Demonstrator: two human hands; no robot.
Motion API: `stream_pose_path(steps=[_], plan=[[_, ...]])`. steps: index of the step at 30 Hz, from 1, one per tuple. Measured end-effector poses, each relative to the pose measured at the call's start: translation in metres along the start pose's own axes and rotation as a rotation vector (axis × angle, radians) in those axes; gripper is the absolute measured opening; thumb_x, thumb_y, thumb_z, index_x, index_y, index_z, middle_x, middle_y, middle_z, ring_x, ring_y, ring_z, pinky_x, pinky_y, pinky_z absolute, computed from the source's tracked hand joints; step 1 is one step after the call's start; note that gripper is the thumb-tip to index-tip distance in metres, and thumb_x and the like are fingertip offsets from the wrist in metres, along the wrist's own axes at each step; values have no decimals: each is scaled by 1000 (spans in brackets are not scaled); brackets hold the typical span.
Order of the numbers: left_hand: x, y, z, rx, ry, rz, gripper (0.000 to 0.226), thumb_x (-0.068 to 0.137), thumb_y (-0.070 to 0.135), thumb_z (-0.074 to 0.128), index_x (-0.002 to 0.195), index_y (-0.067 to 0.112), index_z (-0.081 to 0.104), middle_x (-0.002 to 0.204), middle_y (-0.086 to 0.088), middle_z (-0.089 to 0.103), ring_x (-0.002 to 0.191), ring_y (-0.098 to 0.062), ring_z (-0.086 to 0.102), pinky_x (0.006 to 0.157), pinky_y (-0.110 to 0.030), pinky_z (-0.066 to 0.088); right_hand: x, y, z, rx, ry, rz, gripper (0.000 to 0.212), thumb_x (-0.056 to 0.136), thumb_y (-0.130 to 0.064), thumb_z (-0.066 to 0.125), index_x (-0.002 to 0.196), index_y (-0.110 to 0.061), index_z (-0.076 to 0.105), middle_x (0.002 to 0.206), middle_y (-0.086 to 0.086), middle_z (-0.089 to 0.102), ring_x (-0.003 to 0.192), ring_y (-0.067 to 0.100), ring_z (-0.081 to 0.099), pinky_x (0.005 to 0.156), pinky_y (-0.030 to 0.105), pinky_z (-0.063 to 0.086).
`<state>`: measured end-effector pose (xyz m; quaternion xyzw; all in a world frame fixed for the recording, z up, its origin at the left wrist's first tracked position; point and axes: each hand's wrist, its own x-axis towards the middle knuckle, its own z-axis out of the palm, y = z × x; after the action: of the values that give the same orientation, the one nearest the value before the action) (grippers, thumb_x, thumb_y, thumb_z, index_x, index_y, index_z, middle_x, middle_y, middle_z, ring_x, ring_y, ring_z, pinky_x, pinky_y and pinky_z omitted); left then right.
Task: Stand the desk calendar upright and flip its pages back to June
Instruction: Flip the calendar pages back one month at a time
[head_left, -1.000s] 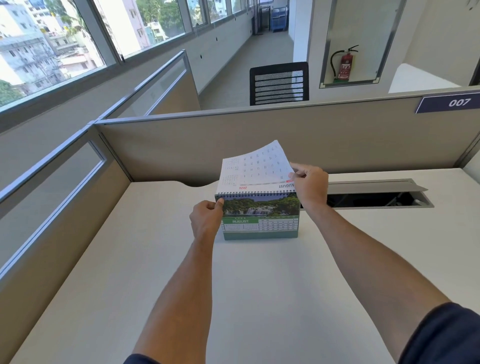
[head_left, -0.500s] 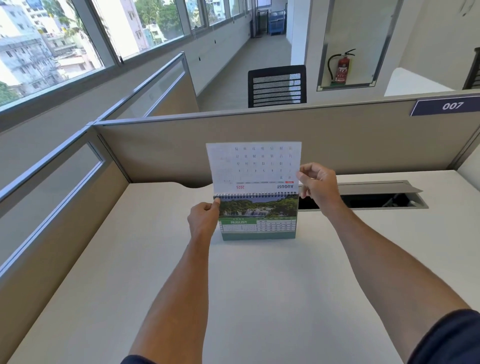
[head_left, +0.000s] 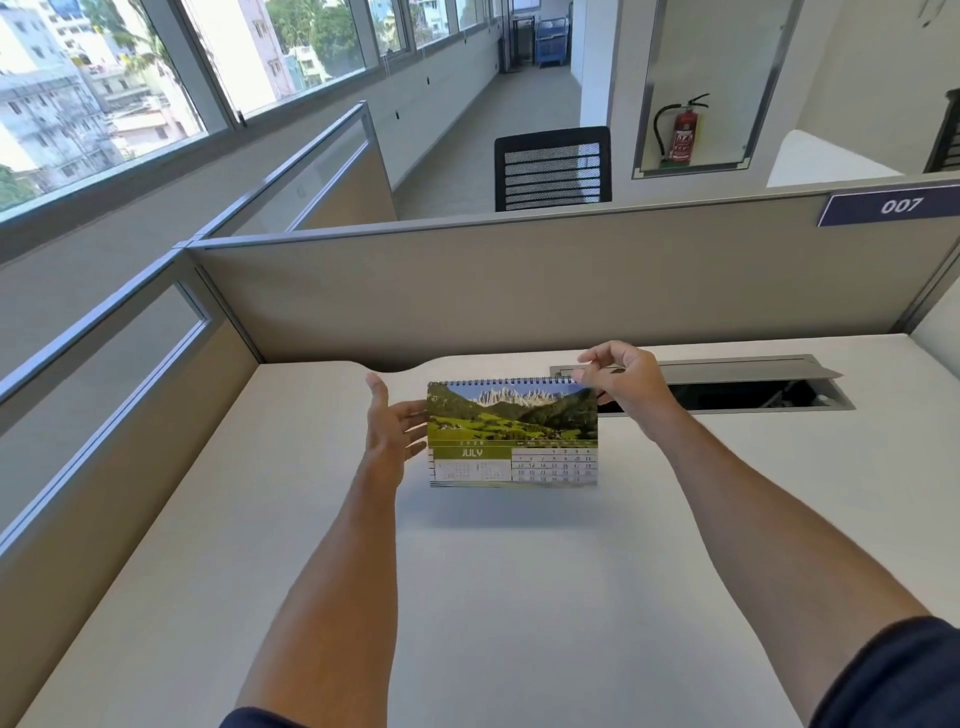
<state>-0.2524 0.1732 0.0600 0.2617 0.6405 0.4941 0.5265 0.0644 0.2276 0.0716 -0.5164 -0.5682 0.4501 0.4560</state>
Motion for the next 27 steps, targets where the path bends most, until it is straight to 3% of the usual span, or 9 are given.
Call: stream_pose_path(steps=[3, 5, 9, 13, 16, 22, 27], plan=[[1, -1, 1, 155, 31, 50, 76, 97, 72, 39, 113, 6, 75, 111, -9, 76, 107, -28, 68, 89, -43, 48, 1, 2, 3, -19, 41, 34, 35, 82, -8, 86, 111, -4, 67, 86, 6, 60, 81, 21, 65, 52, 24, 58], [3, -1, 5, 221, 82, 105, 65, 97, 66, 50, 113, 8, 74, 111, -8, 76, 104, -26, 70, 85, -40, 52, 1, 7, 5, -89, 112, 100, 41, 80, -24, 89, 108, -6, 66, 89, 6, 66, 76, 19, 65, 57, 27, 59], [5, -4, 13, 409, 181, 216, 53, 97, 63, 50, 85, 16, 70, 97, -11, 76, 94, -28, 71, 94, -46, 57, 4, 16, 10, -154, 191, 265, 62, 79, -64, 77, 100, -6, 69, 98, 8, 76, 71, 18, 71, 68, 34, 63], [7, -7, 18, 526, 256, 247, 56, 100, 59, 48, 87, 9, 67, 90, -10, 73, 91, -32, 68, 86, -45, 58, 7, 12, 15, -198, 224, 400, 62, 75, -78, 68, 82, -16, 71, 85, 4, 76, 72, 18, 74, 76, 37, 65], [8, -8, 22, 532, 268, 235, 52, 100, 58, 48, 88, 10, 65, 90, -8, 71, 83, -27, 63, 81, -43, 56, 4, 5, 18, -238, 235, 440, 61, 72, -80, 65, 83, -19, 69, 80, 0, 74, 69, 16, 73, 70, 33, 62], [5, -7, 24, 513, 273, 223, 49, 101, 56, 49, 90, 11, 64, 95, -9, 71, 86, -27, 63, 88, -46, 59, 9, -6, 18, -233, 221, 484, 55, 77, -64, 73, 100, -14, 71, 90, 4, 77, 74, 19, 72, 76, 36, 59], [5, -5, 24, 514, 278, 224, 49, 101, 56, 49, 94, 10, 65, 97, -10, 72, 86, -27, 63, 87, -46, 59, 4, -14, 22, -252, 229, 537, 47, 71, -66, 69, 87, -22, 67, 82, -3, 69, 71, 20, 70, 78, 38, 59]])
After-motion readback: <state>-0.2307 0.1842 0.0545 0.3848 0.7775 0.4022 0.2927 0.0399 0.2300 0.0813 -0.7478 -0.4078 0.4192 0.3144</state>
